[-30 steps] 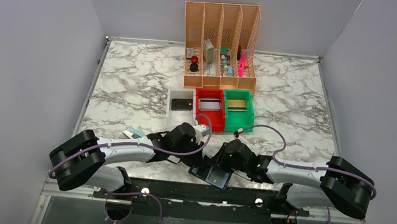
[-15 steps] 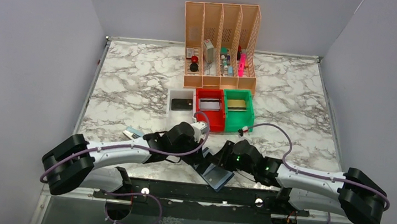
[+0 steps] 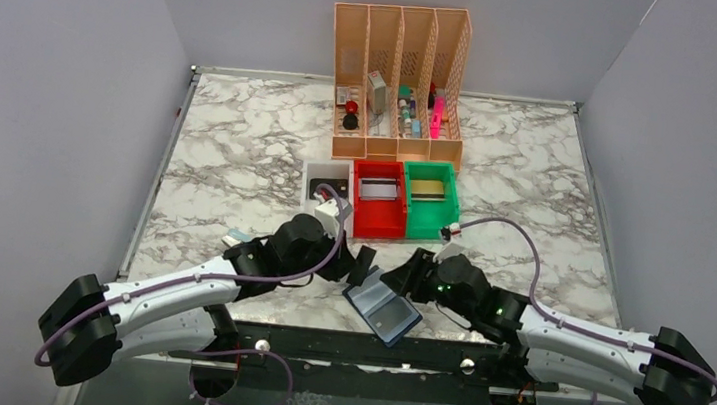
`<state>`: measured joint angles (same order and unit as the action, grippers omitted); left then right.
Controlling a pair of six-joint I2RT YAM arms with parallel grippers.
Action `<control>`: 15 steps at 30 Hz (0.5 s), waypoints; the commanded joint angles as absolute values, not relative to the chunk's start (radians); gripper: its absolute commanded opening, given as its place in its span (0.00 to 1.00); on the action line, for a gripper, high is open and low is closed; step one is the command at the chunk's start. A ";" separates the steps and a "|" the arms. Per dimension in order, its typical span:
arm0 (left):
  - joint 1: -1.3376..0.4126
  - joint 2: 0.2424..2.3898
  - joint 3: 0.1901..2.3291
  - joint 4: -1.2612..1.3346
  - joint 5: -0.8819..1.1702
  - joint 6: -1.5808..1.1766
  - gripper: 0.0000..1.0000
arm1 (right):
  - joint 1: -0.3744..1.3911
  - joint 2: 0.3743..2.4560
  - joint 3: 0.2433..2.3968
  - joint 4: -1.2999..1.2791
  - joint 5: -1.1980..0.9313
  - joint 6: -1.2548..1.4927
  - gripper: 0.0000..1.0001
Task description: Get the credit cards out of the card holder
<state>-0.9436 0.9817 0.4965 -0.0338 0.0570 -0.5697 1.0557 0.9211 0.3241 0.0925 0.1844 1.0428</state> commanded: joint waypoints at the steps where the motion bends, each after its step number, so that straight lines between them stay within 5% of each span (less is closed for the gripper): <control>1: -0.884 0.933 0.471 -0.031 0.001 -0.592 0.00 | 1.058 0.899 0.334 0.140 0.257 0.908 0.50; 15: -0.663 0.901 0.327 0.357 0.490 -0.742 0.00 | 0.877 1.074 0.406 0.431 -0.226 0.745 0.52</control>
